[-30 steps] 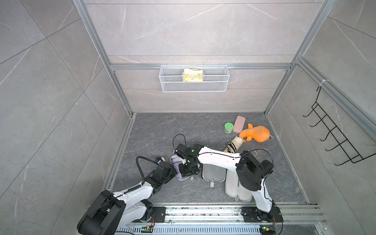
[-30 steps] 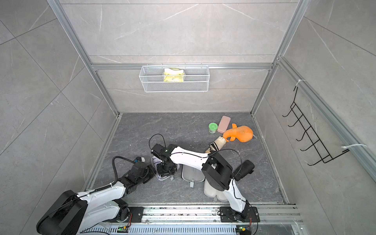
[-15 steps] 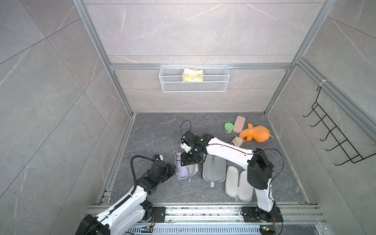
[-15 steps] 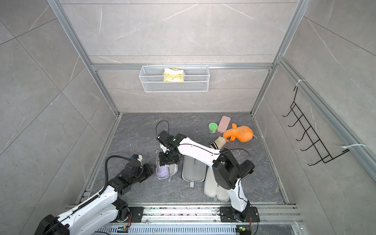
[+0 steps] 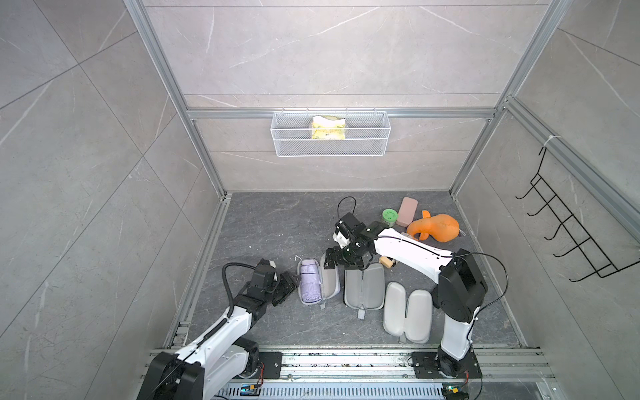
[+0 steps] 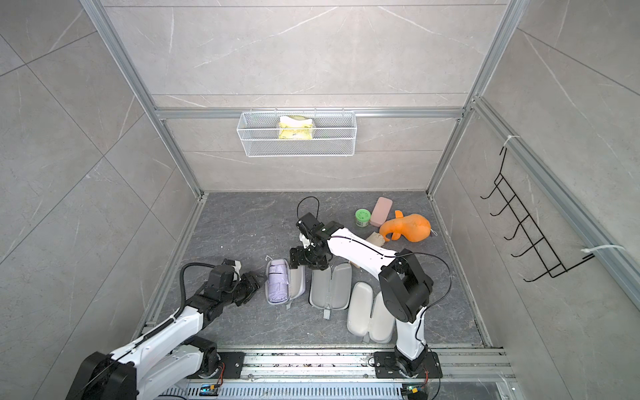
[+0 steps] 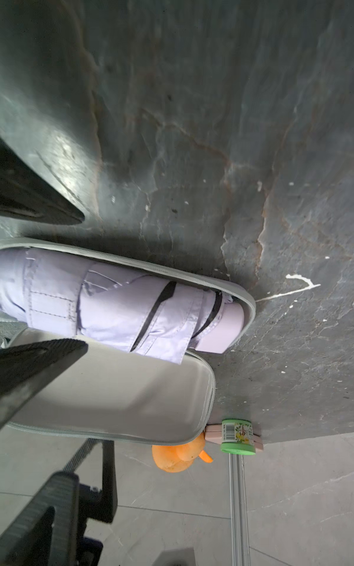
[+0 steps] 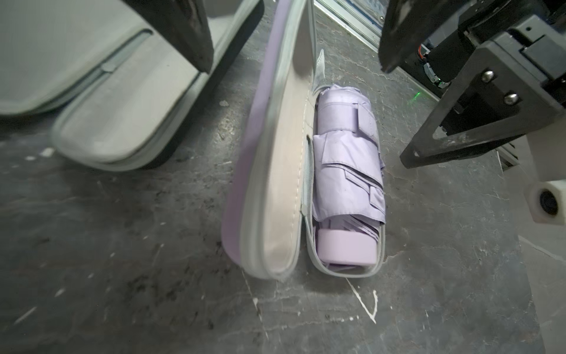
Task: Put umbrellas into zippered umbrella sleeves
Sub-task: Close the umbrella sleeve at the center of the board.
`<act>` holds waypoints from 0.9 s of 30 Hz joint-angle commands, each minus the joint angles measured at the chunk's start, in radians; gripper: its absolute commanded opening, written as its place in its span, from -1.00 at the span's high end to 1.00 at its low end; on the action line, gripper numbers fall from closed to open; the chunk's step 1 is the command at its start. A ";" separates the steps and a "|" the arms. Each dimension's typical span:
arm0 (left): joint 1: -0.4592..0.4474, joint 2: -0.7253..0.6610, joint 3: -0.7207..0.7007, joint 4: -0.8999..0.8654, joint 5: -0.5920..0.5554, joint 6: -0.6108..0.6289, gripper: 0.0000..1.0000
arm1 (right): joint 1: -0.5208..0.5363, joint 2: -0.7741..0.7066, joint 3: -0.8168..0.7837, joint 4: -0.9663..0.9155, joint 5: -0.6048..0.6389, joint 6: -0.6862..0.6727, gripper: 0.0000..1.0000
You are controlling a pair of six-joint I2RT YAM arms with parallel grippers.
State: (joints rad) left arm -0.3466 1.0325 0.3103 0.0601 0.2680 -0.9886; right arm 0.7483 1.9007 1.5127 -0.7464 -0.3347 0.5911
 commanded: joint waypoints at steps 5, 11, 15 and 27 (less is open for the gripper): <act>0.003 0.237 0.038 0.295 0.116 -0.001 0.15 | 0.082 0.037 0.008 0.144 -0.085 0.066 -0.68; 0.034 0.274 0.026 0.305 0.130 0.010 0.38 | 0.153 0.082 0.034 0.250 -0.155 0.144 -0.65; 0.135 0.200 0.017 0.164 0.127 0.004 0.36 | 0.155 0.148 0.014 0.302 -0.141 0.184 -0.62; 0.093 0.094 0.109 -0.025 0.153 0.114 -0.45 | 0.131 0.211 0.013 0.393 -0.239 0.256 -0.48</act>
State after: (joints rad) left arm -0.2131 1.1034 0.3687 0.0814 0.3687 -0.9401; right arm 0.8921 2.0808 1.5276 -0.3729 -0.5430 0.8223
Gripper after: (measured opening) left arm 0.717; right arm 0.753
